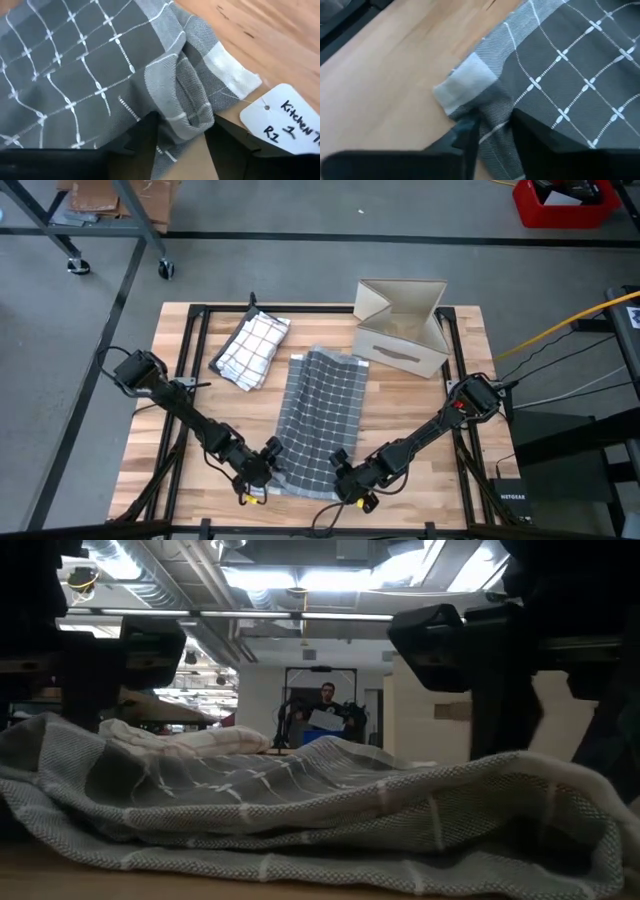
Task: Fold towel
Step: Fold the gray white kitchen towel
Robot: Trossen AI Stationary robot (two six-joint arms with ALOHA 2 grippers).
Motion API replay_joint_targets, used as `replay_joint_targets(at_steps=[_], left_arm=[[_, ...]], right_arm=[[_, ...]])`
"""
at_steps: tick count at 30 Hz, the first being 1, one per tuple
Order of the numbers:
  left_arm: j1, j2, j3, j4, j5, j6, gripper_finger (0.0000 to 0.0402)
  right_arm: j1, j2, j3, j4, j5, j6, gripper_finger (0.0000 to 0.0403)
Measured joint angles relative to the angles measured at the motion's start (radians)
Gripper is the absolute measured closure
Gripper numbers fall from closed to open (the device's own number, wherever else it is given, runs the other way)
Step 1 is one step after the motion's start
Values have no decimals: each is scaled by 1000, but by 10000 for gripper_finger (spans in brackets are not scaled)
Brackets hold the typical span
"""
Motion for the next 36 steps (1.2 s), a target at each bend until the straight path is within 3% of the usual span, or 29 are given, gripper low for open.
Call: replay_joint_targets(at_steps=[6,11,24,31,36], left_arm=[[-2,1,0,1,6,-143,326],[-5,1,-1,64,3,-295,393],[-72,1,30,169,49,-592,399],[-128,0,104,171,165,-779,400],[-157,-1,155,171,167,-943,400]], right_arm=[[2,1,-1,-2,-16,64,387],[0,1,-2,11,-65,172,381],[2,4,154,-159,-229,311,399],[9,4,254,-143,-401,506,401],[48,2,298,-140,-427,566,401]])
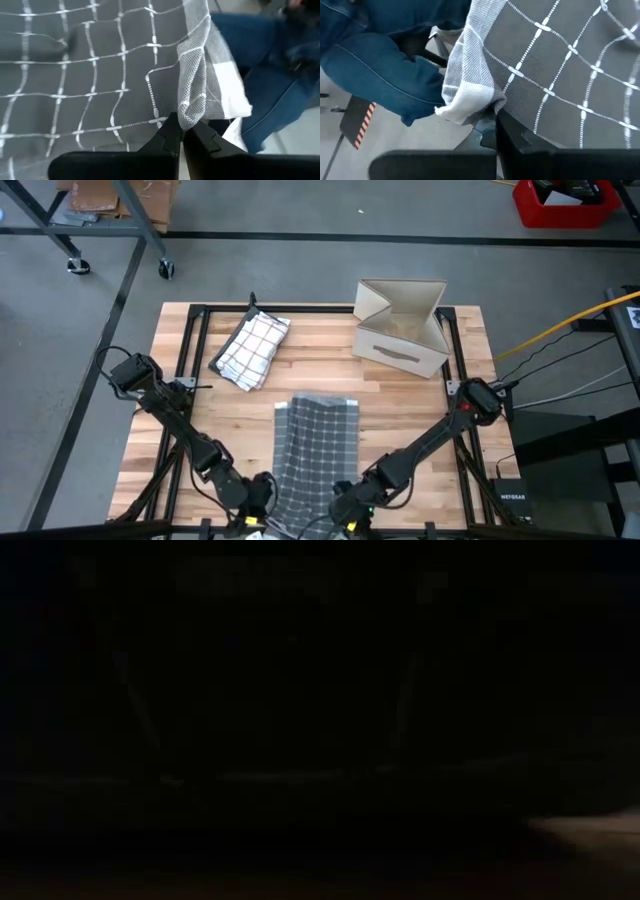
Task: Fold towel
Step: Fold the gray white kitchen towel
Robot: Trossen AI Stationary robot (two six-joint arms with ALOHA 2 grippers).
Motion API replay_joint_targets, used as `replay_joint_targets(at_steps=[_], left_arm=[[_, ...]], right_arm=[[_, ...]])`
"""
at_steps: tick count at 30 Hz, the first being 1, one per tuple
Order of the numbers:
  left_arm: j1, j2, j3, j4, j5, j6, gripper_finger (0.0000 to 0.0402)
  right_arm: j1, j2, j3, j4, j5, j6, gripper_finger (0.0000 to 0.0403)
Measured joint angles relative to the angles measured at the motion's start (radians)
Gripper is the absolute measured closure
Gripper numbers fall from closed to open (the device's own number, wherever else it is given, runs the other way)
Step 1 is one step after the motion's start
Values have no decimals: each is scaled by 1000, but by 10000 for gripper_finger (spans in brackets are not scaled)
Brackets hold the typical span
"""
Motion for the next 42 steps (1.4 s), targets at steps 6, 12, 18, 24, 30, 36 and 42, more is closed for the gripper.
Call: replay_joint_targets(at_steps=[6,12,18,24,30,36,42], left_arm=[[10,-15,34,0,-28,-121,400],[40,-63,34,-4,-69,-143,401],[84,-130,34,-25,-155,-142,401],[124,-227,34,-206,-279,-167,401],[156,-312,34,-395,-406,-231,401],[205,-321,35,-564,-455,-309,401],[263,-311,34,-719,-525,-359,401]], right_arm=[[7,0,83,-140,79,43,402],[-9,0,277,-525,243,-37,402],[-35,-3,414,-881,411,-86,403],[-87,-3,466,-1024,432,-93,403],[-157,-3,498,-1111,435,-172,403],[-270,-3,502,-1161,541,-220,403],[-395,-3,480,-1131,565,-318,403]])
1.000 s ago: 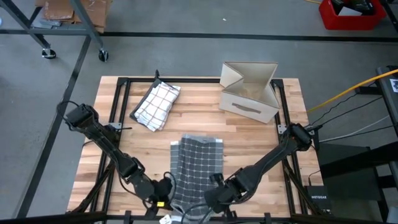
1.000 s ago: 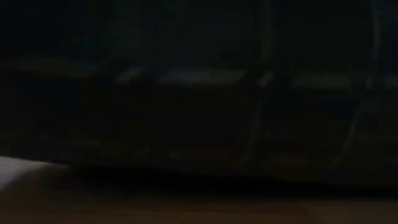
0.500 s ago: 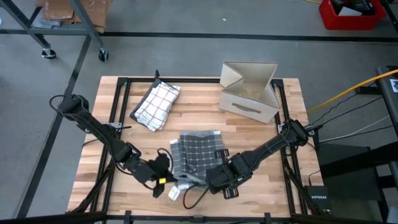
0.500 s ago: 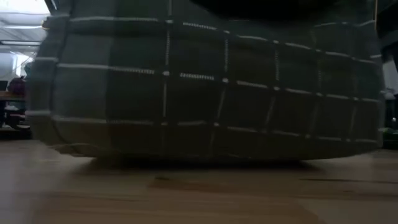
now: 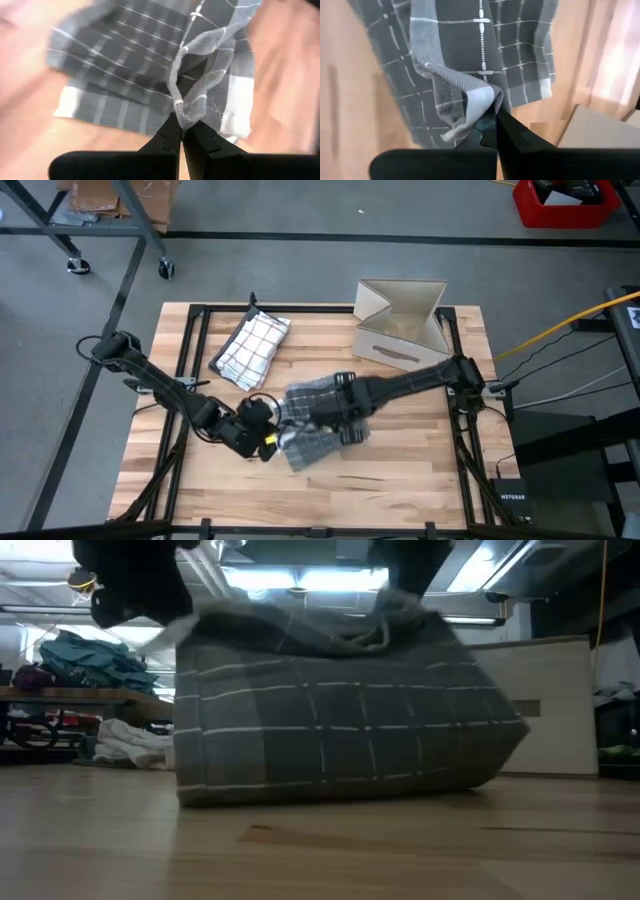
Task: Fold towel
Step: Fold the gray white kitchen towel
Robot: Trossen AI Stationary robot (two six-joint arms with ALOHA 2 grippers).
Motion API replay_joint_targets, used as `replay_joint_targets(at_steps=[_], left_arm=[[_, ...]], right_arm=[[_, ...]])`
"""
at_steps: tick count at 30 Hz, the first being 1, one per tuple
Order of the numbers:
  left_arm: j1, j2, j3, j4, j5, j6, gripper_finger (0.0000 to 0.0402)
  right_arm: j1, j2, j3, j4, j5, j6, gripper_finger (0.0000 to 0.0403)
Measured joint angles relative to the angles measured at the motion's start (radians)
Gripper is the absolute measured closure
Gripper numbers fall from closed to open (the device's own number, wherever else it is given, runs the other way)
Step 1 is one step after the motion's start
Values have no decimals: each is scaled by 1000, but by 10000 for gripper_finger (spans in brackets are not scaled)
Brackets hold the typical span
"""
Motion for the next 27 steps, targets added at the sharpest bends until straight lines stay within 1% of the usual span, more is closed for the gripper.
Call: replay_joint_targets(at_steps=[4,8,10,13,16,19,23,27], left_arm=[[36,0,0,-75,-21,-3,401],[64,4,-25,-77,-22,-4,401],[77,4,-42,-78,-22,-4,401],[96,4,-54,-94,-22,-2,401],[120,4,-73,-88,-22,10,396],[147,4,-96,-81,-23,11,394],[179,4,-126,-83,-29,16,388],[205,5,-147,-90,-30,63,361]], right_arm=[[-75,0,-60,67,-2,-55,403],[-135,0,-120,142,-30,-107,403],[-159,0,-148,177,-61,-126,403],[-189,1,-178,201,-98,-147,403],[-212,1,-205,220,-107,-163,399],[-230,1,-234,239,-108,-183,394],[-245,1,-281,311,-101,-190,384],[-251,1,-328,399,-39,-193,360]])
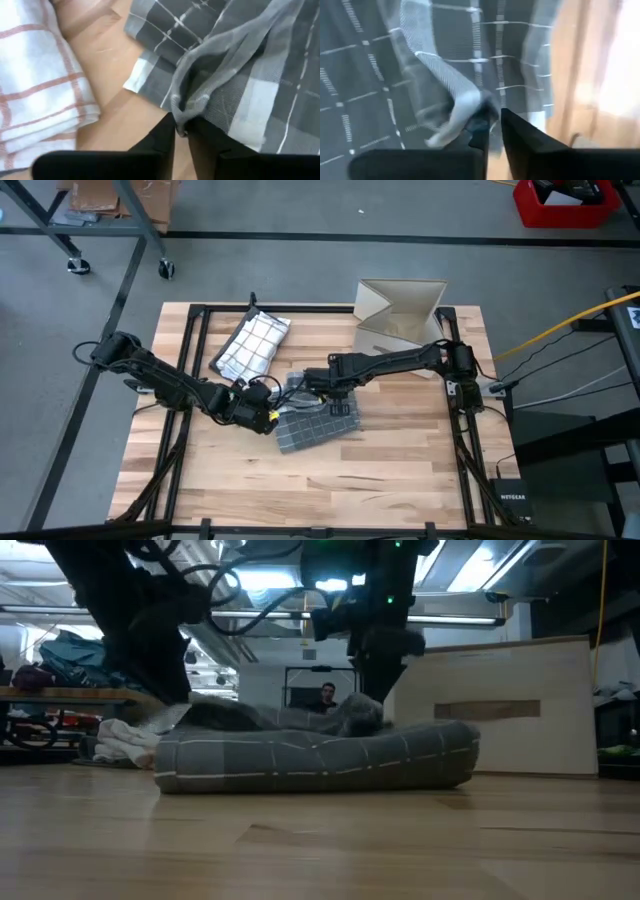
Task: Fold towel
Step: Fold the gray white kitchen towel
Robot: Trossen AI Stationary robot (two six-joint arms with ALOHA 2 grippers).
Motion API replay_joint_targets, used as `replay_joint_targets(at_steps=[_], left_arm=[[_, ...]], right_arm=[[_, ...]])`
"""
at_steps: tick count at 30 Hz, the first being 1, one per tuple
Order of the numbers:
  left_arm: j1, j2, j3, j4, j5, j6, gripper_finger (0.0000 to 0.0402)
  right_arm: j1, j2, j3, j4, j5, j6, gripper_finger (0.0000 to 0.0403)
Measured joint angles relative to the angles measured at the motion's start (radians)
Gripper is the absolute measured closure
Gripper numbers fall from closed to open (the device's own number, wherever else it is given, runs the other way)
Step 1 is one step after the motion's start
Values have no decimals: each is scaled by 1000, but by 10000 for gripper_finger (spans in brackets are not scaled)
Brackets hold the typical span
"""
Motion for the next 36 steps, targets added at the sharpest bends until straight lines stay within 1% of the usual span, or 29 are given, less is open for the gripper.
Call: replay_joint_targets(at_steps=[4,6,8,11,13,16,19,21,23,25,26,30,36], left_arm=[[29,0,-32,23,-52,19,317],[50,0,-48,41,-81,6,293],[73,0,-65,45,-107,-15,272],[108,0,-85,47,-133,-69,251],[127,0,-93,46,-135,-113,247],[136,-8,-89,48,-136,-136,255],[126,-39,-67,64,-102,-90,273],[119,-65,-58,87,-33,-37,284],[107,-91,-55,142,73,20,294],[92,-108,-54,179,168,72,301],[83,-108,-54,191,196,92,304],[49,-90,-53,187,211,156,311],[7,-33,-53,195,211,153,312]], right_arm=[[-7,5,-27,23,78,-3,314],[-7,11,-43,19,127,-2,286],[-5,14,-53,19,154,7,260],[-5,14,-60,14,138,38,232],[-4,14,-60,4,96,67,224],[-3,14,-56,-30,14,82,225],[-3,14,-56,-73,-62,84,237],[-3,14,-56,-108,-111,83,247],[-3,14,-56,-144,-162,82,257],[-3,14,-56,-152,-204,77,266],[-3,14,-56,-147,-219,75,269],[-3,14,-55,-72,-222,73,275],[-3,14,-55,69,-233,73,276]])
